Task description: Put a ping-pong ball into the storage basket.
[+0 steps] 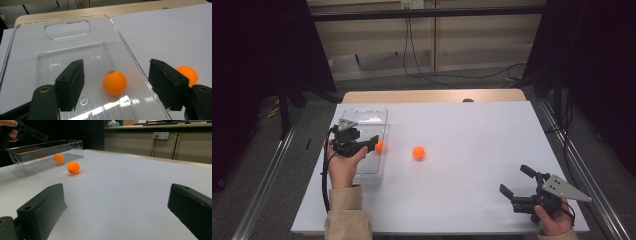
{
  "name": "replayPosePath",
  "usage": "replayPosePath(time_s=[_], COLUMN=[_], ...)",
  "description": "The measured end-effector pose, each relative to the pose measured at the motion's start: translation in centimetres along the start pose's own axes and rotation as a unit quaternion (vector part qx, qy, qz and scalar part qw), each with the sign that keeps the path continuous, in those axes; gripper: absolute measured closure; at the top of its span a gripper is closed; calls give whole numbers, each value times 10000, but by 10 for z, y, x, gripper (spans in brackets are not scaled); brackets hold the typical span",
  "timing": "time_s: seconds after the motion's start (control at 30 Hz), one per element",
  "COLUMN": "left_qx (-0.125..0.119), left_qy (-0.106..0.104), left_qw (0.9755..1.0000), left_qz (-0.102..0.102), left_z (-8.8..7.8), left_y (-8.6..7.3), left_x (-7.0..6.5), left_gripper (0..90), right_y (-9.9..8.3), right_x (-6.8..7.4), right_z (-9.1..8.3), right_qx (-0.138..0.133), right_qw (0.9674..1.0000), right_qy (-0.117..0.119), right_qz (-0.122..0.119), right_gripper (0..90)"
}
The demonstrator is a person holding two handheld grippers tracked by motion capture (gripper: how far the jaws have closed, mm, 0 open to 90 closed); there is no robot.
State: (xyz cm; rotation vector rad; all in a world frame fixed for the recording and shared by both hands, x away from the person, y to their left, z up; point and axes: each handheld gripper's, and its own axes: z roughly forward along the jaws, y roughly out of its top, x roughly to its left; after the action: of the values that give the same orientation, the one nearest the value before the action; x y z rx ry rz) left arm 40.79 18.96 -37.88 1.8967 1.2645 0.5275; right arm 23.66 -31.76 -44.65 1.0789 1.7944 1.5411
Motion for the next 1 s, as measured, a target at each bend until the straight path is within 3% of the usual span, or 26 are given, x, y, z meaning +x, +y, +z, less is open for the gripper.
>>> replayPosePath(time_s=[1.0], left_qx=[81], left_qy=[-242], left_qw=[9995], left_qz=[184], left_z=[8], left_y=[7], left_x=[-18], left_gripper=[170], right_y=[0], right_x=[0], right_z=[0], right_qx=[8], right_qw=[10000], right_qy=[3], right_qz=[-18], right_gripper=[7])
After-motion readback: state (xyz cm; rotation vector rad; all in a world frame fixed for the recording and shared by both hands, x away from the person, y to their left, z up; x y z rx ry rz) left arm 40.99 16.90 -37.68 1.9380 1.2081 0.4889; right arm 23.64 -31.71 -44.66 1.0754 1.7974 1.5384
